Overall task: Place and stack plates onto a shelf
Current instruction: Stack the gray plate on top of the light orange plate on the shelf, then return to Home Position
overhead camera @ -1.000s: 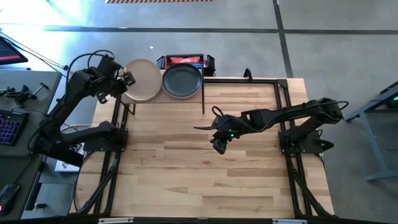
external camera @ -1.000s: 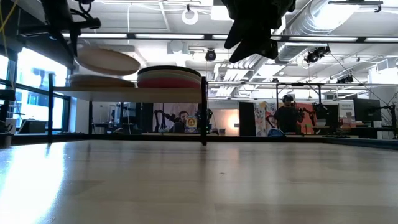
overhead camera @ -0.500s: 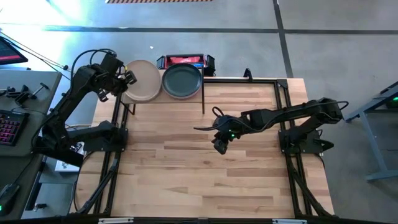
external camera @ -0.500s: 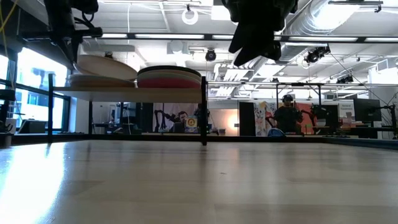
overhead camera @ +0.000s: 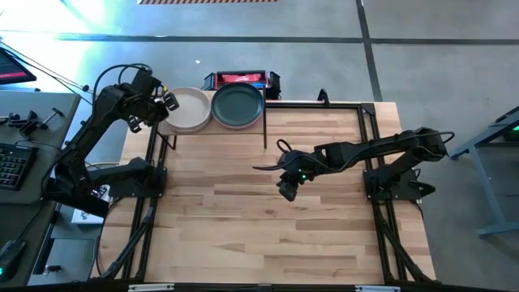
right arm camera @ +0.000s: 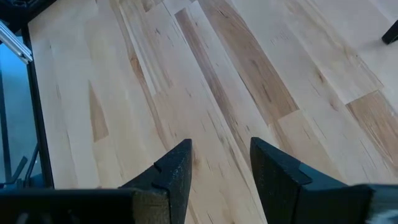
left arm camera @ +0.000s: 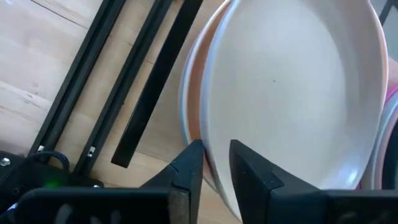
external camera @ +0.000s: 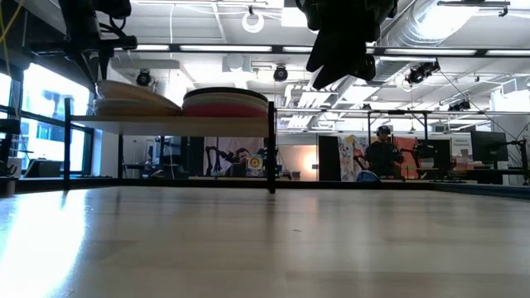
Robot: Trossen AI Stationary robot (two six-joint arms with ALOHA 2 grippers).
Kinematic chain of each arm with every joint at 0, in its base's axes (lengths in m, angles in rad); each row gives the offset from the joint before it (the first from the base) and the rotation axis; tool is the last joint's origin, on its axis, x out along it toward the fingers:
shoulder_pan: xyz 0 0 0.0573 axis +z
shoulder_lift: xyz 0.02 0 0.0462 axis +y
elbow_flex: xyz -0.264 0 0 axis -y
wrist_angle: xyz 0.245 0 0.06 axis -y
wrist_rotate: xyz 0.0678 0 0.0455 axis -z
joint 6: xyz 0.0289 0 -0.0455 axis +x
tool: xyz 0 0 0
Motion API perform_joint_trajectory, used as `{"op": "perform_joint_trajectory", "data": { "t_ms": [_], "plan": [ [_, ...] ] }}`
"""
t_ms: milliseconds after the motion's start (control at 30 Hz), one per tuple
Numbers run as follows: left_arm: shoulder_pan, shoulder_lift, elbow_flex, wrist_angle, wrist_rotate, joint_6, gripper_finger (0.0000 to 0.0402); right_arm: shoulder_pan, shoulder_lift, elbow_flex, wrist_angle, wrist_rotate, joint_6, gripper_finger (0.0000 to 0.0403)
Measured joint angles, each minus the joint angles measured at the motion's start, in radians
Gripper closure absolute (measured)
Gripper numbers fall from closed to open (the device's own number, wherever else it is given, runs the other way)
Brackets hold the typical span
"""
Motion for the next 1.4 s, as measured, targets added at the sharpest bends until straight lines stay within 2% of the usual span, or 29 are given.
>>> {"op": "perform_joint_trajectory", "data": {
  "t_ms": [100, 267, 500, 767, 1067, 1400],
  "plan": [
    [0.000, 0.001, 0.000, -0.003, 0.030, 0.011, 0.0326, 0.000, 0.000, 0.000, 0.000, 0.000, 0.000, 0.0261],
    [0.000, 0.005, 0.000, -0.002, 0.137, 0.064, 0.0325, 0.000, 0.000, 0.000, 0.000, 0.000, -0.001, 0.0261],
    [-0.001, 0.005, 0.000, -0.038, 0.183, 0.098, 0.0323, 0.000, 0.000, 0.000, 0.000, 0.000, -0.024, 0.0261],
    [-0.001, 0.005, 0.000, -0.177, 0.181, 0.186, 0.0323, 0.014, 0.000, 0.000, -0.003, 0.000, -0.026, 0.0261],
    [-0.001, 0.011, 0.000, -0.061, 0.133, 0.155, 0.0323, 0.025, 0.000, 0.000, -0.003, 0.011, -0.026, 0.0261],
    [-0.001, 0.102, 0.000, -0.037, 0.135, 0.197, 0.0322, 0.025, 0.000, 0.000, -0.003, 0.011, -0.026, 0.0261]
  ]
}}
